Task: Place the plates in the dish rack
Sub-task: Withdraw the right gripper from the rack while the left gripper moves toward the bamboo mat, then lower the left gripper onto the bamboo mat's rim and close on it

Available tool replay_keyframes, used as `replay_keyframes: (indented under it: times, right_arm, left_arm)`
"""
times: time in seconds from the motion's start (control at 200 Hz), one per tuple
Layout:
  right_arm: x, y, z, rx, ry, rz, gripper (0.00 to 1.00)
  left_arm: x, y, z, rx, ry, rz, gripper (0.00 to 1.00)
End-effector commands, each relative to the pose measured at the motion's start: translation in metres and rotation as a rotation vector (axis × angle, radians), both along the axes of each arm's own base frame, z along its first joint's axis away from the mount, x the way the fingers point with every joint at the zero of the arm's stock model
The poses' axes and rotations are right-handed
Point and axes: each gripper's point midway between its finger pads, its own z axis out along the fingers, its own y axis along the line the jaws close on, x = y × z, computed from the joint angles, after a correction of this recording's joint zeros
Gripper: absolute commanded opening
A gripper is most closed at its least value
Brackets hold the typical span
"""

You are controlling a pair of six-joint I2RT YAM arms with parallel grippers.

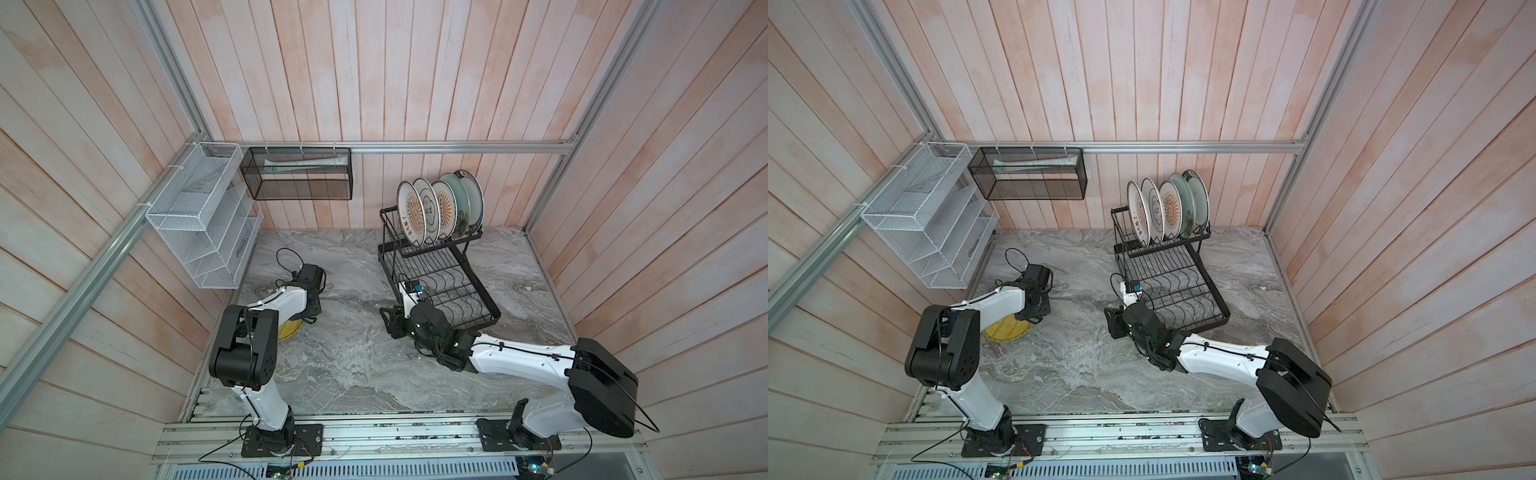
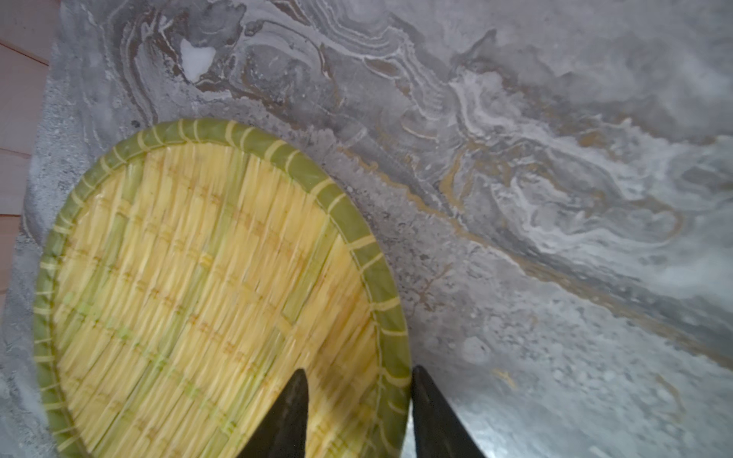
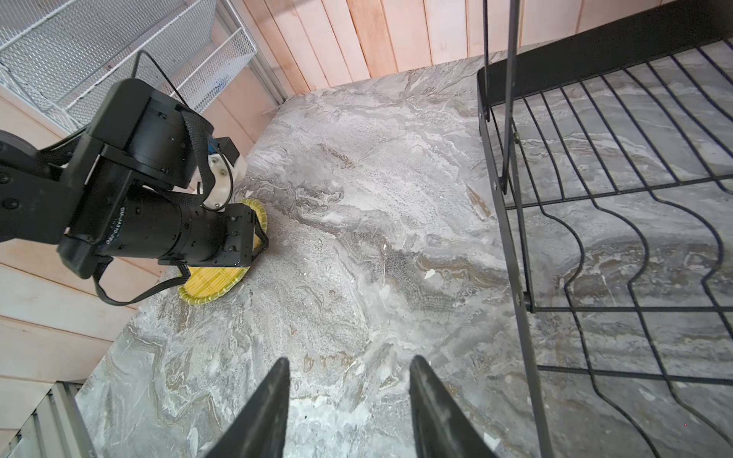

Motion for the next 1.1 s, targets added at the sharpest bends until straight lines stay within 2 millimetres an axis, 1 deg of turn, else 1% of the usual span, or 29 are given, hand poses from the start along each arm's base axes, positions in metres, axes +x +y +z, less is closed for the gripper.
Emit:
replay_keyframes:
  times: [0.0,0.265,0.365,0.485,0.6,0.66,0.805,0.86,0.98,1.095]
  right_arm:
    - [0.001,-0.01,0.002,-0.003,-0.005,-0.026,0.5]
    - [0.003,-0.011,0.008,-0.003,-0.017,-0.034,0.5]
    - [0.003,-0.012,0.008,-0.006,-0.018,-0.035,0.5]
    - [0.003,-0.012,0.009,-0.005,-0.018,-0.034,0.5]
    - [0.003,-0.013,0.009,-0.008,-0.019,-0.035,0.5]
    - [0.003,-0.012,0.009,-0.006,-0.02,-0.034,0.5]
    - [0.003,-0.014,0.011,-0.011,-0.026,-0.039,0.5]
    - [0.003,-0.015,0.011,-0.011,-0.027,-0.04,0.5]
    - [0.004,-0.017,0.012,-0.011,-0.029,-0.046,0.5]
    - [0.003,-0.018,0.012,-0.01,-0.031,-0.047,0.5]
  left_arm:
    - [0.006,0.003,0.004,0.06,0.013,-0.013,0.43]
    - [0.008,0.001,0.003,0.076,0.027,-0.025,0.35]
    - [0.008,0.0,0.002,0.075,0.03,-0.027,0.34]
    - [0.008,-0.001,0.0,0.072,0.036,-0.032,0.29]
    - [0.008,-0.003,0.0,0.074,0.04,-0.039,0.27]
    - [0.008,-0.002,0.001,0.079,0.041,-0.041,0.27]
    - [0.009,-0.003,0.002,0.077,0.041,-0.047,0.22]
    - [0.009,-0.005,0.003,0.074,0.04,-0.051,0.19]
    - [0.009,-0.009,0.005,0.079,0.038,-0.063,0.18]
    - [0.01,-0.013,0.006,0.087,0.043,-0.075,0.15]
